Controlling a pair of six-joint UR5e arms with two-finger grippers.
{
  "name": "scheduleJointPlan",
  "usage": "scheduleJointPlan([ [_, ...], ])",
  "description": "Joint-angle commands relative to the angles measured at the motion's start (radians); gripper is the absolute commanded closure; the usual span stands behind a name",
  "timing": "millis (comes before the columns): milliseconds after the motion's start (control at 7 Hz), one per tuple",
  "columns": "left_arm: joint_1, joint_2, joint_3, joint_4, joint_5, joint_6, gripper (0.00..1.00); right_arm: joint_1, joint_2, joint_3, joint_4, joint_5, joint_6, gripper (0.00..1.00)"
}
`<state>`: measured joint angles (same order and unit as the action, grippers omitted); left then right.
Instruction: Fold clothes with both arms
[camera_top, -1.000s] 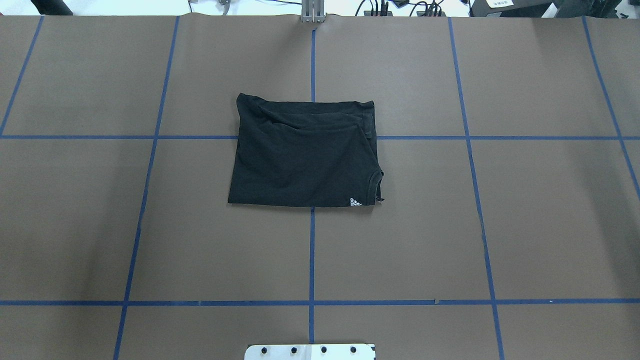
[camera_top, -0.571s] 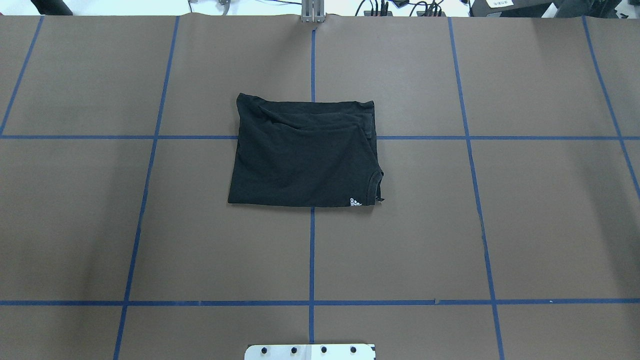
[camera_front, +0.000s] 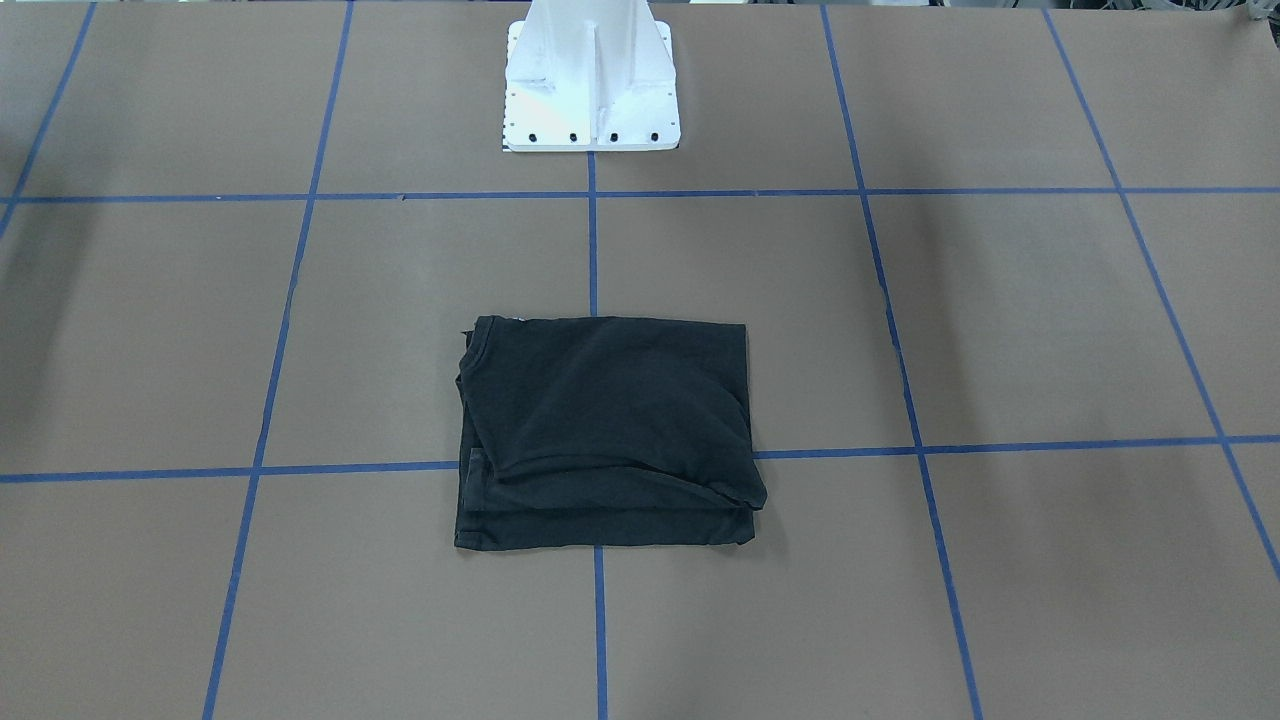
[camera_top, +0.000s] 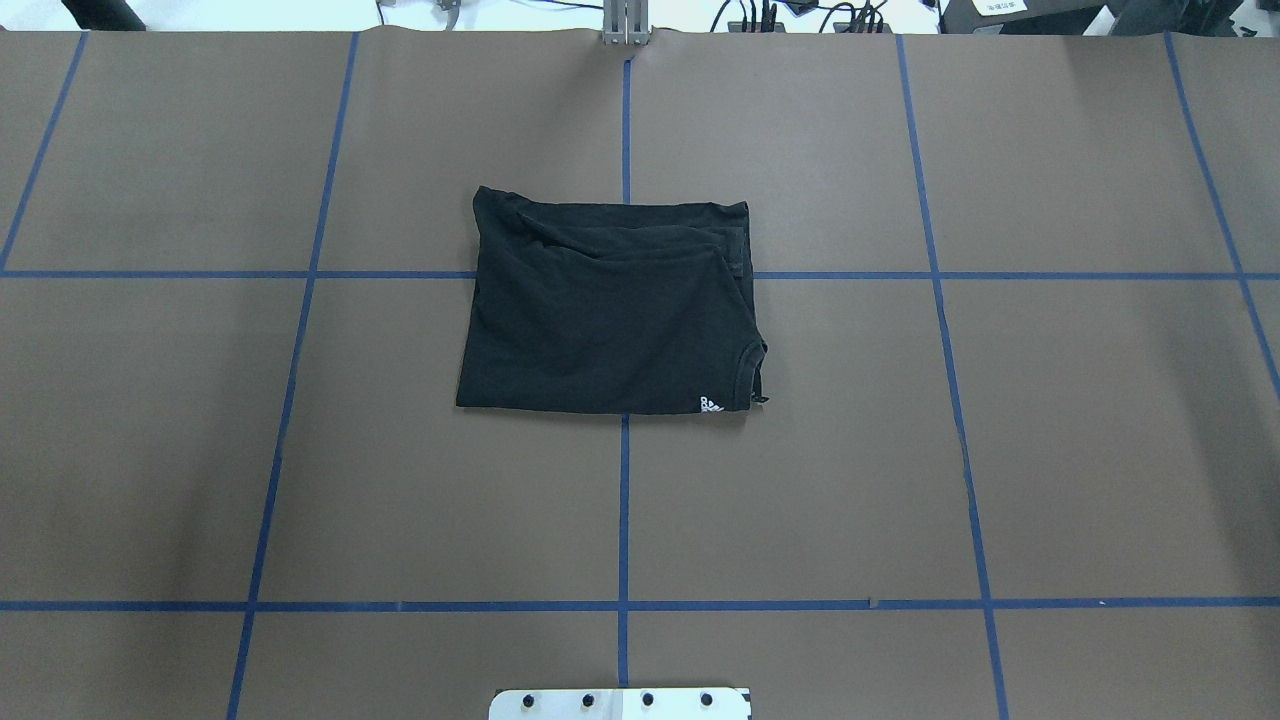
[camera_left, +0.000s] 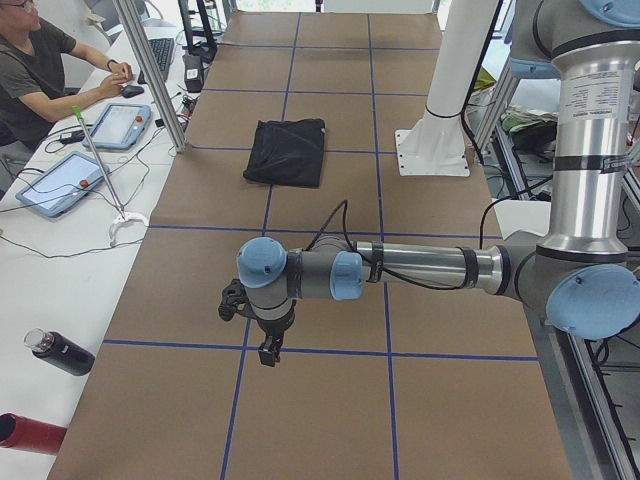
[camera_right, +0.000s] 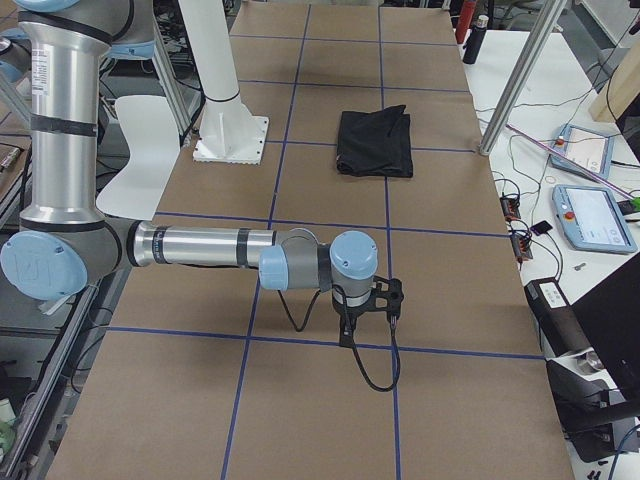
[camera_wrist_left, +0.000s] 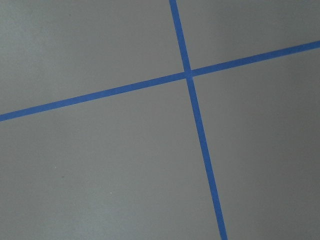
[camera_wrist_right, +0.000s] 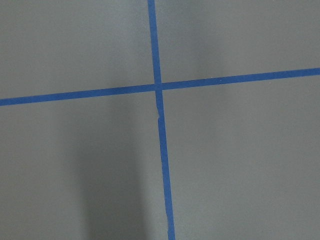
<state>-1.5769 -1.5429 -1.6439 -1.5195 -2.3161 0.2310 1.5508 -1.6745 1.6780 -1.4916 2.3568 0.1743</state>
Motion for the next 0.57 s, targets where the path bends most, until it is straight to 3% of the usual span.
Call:
scheduleJointPlan([
  [0, -0.002, 0.009, -0.036, 0.002, -0.002, -0.079, 0.00, 0.000, -0.001, -0.001, 0.001, 0.001, 0.001, 0.00],
  [429, -0.002, 0.009, -0.047, 0.007, -0.002, -0.157, 0.00, 0.000, -0.001, -0.004, 0.001, 0.001, 0.001, 0.00],
])
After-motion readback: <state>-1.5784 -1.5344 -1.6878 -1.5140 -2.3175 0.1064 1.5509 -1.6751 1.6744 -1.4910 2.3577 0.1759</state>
